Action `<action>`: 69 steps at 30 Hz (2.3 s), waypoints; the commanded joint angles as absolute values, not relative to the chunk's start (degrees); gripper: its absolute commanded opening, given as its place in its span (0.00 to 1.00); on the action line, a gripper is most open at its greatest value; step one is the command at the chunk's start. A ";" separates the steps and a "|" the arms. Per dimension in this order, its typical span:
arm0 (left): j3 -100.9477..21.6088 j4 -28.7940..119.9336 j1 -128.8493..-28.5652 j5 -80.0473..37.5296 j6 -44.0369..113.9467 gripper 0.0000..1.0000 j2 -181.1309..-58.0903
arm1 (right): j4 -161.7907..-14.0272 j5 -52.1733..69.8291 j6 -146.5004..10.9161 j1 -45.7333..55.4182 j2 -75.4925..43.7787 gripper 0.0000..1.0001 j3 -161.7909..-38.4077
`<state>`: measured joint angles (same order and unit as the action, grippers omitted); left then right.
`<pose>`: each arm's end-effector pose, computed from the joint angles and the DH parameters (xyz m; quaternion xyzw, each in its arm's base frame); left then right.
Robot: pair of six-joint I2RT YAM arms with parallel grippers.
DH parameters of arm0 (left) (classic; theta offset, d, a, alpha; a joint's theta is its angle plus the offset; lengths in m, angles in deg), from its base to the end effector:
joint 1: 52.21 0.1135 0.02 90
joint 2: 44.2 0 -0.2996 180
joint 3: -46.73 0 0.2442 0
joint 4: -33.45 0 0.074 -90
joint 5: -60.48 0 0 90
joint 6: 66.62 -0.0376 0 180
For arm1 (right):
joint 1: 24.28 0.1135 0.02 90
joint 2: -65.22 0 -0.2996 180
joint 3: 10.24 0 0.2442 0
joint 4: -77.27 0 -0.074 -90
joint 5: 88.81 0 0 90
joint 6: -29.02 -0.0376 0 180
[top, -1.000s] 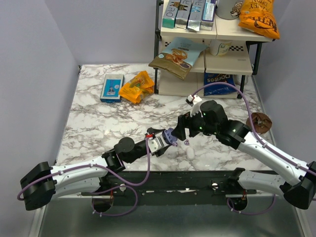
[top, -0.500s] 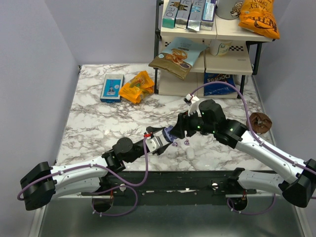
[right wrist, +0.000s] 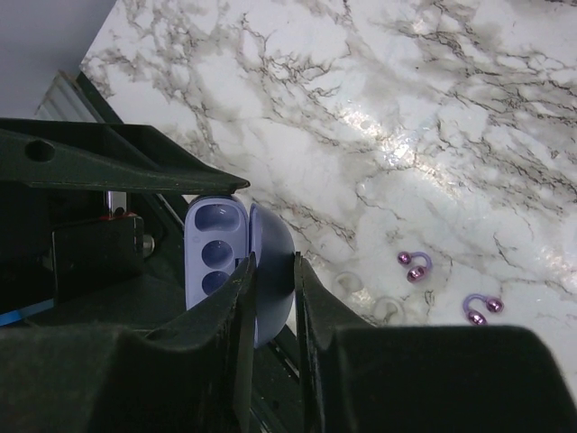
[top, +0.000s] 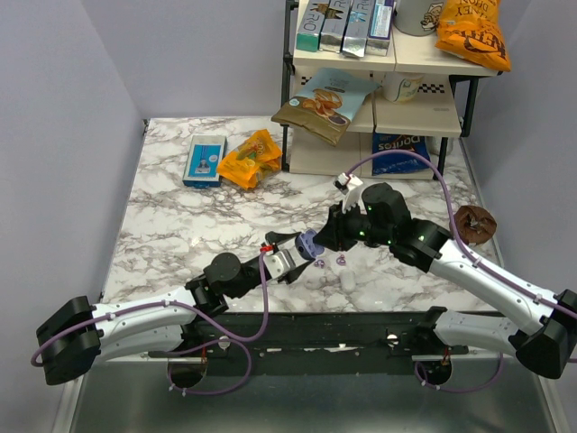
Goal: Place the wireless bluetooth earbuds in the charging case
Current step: Open the charging case.
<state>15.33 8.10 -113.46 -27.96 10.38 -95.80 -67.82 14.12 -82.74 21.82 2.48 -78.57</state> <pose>0.0829 -0.1532 0.2740 0.4151 0.5318 -0.3101 0.6699 0.1481 0.1660 0.3494 -0.2364 0.8263 0.3608 0.3622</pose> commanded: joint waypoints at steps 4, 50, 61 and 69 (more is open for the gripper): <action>14.84 6.28 -113.82 -29.08 11.42 0.00 -96.06 | -67.06 13.32 -79.96 21.77 3.17 0.01 -78.34; -1.51 18.23 -95.71 18.55 41.04 0.88 -102.12 | -69.96 6.90 -41.38 29.85 20.14 0.01 -78.16; -1.78 17.44 -95.71 17.24 38.41 0.76 -102.57 | -68.90 7.43 -40.32 35.39 18.21 0.01 -77.29; -0.28 15.33 -95.89 16.89 38.76 0.66 -102.04 | -69.43 7.78 -40.76 36.01 16.53 0.01 -77.38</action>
<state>-0.84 18.72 -96.04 16.19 39.52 -103.03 -68.73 6.73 -41.36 35.42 16.73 -77.96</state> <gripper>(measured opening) 0.674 0.240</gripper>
